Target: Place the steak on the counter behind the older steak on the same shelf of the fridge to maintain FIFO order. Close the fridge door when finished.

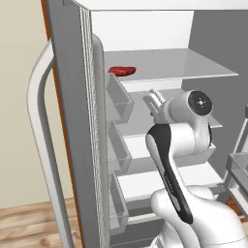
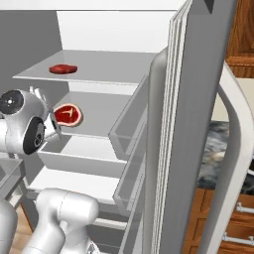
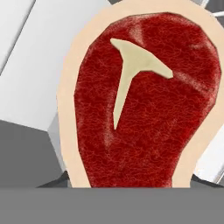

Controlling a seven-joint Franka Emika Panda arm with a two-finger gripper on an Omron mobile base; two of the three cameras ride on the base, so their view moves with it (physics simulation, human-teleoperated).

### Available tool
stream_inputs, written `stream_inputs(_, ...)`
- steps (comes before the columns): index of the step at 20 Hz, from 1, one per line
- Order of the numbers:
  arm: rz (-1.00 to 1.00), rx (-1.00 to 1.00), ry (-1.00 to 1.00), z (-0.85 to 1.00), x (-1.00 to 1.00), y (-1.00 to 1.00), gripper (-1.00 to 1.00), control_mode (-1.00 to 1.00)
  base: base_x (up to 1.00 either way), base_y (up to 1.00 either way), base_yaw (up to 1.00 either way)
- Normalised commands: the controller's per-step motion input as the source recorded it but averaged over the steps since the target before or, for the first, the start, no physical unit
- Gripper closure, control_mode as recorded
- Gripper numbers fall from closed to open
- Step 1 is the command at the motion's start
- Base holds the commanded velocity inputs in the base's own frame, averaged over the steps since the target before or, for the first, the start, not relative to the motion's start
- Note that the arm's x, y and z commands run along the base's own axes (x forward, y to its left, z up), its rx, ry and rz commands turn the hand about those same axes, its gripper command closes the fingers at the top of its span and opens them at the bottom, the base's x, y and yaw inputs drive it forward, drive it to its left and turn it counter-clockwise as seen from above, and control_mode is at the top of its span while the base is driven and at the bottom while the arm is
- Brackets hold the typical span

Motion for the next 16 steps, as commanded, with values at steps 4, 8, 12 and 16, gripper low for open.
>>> stream_inputs(4,0.04,-0.16,-0.43,0.92,0.0,-0.03,1.0,-1.0,0.0,0.0,0.0)
stream_inputs(8,0.0,-0.13,-0.3,1.0,0.0,0.0,1.0,-1.0,0.0,0.0,0.0)
stream_inputs(12,0.0,-0.03,-0.12,0.98,0.02,0.0,1.0,-1.0,0.0,0.0,0.0)
stream_inputs(16,0.0,0.0,-0.01,0.81,0.11,-0.16,1.0,-1.0,0.0,0.0,0.0)
